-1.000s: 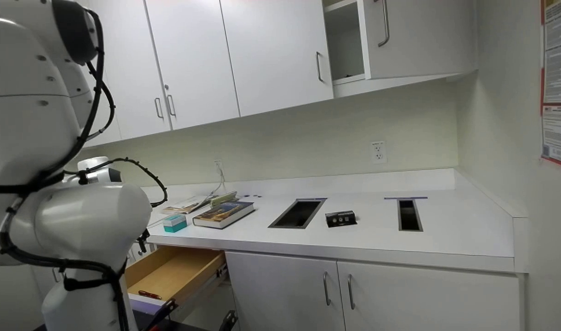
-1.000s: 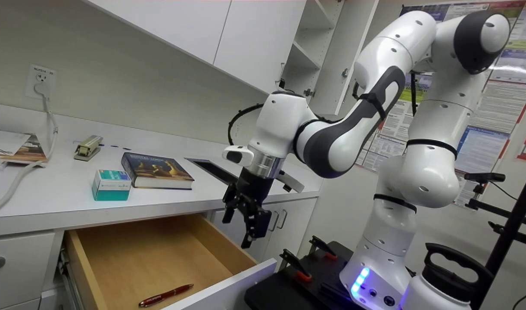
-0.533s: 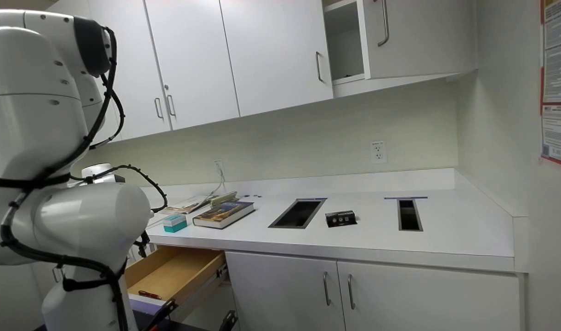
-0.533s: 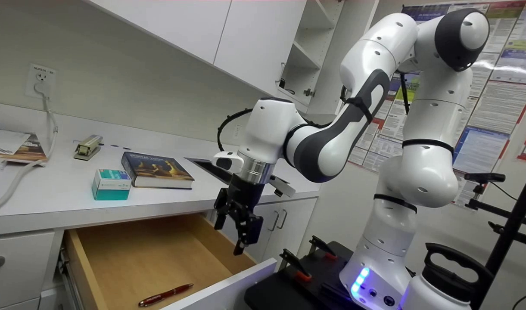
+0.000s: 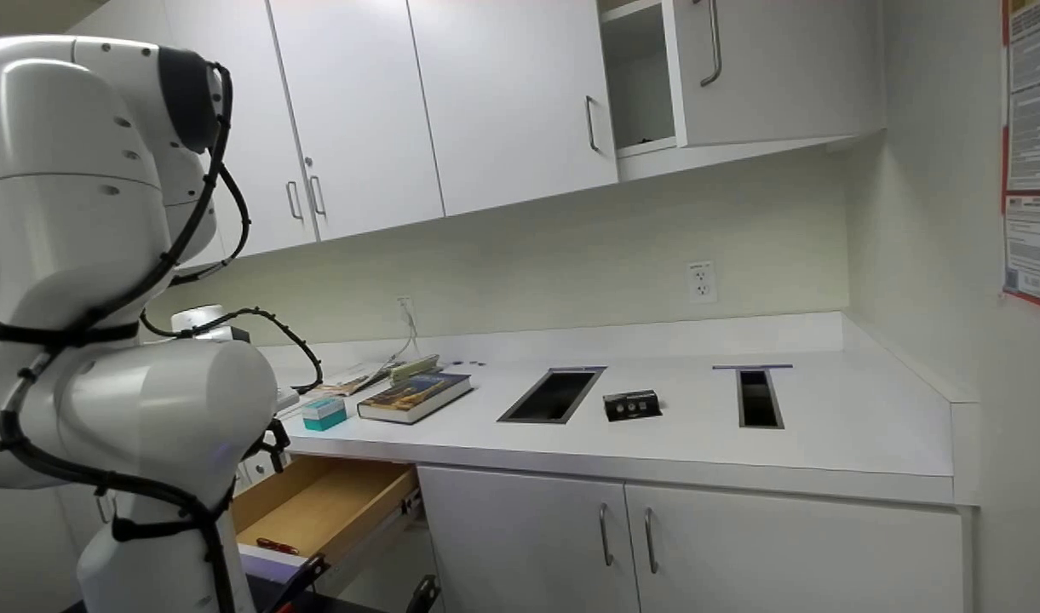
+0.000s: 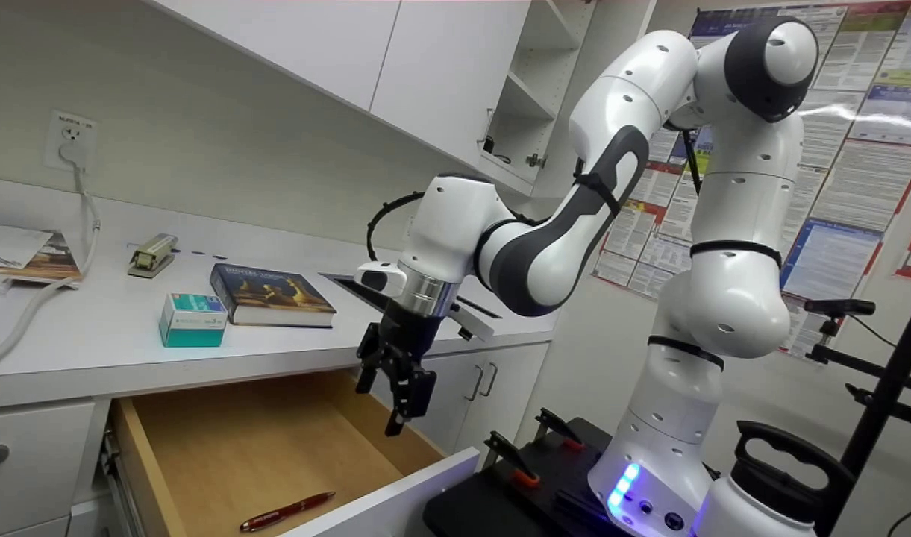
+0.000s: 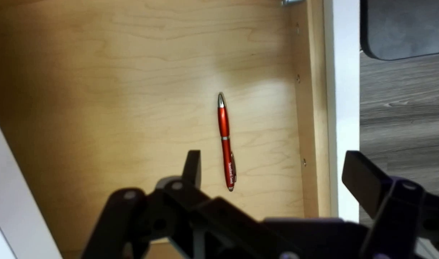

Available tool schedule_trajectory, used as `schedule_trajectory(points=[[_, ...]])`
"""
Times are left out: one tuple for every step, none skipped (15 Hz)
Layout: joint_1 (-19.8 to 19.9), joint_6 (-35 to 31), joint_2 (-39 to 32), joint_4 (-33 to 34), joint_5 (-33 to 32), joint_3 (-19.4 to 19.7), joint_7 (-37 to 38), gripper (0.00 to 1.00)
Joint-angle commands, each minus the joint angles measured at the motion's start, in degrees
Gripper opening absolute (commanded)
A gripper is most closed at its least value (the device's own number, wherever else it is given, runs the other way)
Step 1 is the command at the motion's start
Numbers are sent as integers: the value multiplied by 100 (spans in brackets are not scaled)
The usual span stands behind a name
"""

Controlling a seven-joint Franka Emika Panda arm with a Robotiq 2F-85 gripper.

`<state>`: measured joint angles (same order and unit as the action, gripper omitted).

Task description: Remove the pen from the drawer and place it on the countertop

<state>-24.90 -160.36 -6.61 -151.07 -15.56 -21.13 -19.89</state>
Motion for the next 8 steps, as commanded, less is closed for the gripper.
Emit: schedule_trajectory(points=[[11, -363, -616, 374, -519, 233, 29, 100], [-7, -405, -695, 416, -599, 272, 1, 100], [-20, -453, -874, 500, -674, 290, -69, 100], [-71, -485, -1003, 573, -822, 357, -23, 100], [-155, -512, -1143, 655, -1043, 454, 48, 100], [-226, -547, -1268, 728, -1231, 537, 75, 100], [-352, -554, -1380, 820, -1491, 689, 183, 100], [-427, -586, -1511, 919, -1677, 794, 201, 100]])
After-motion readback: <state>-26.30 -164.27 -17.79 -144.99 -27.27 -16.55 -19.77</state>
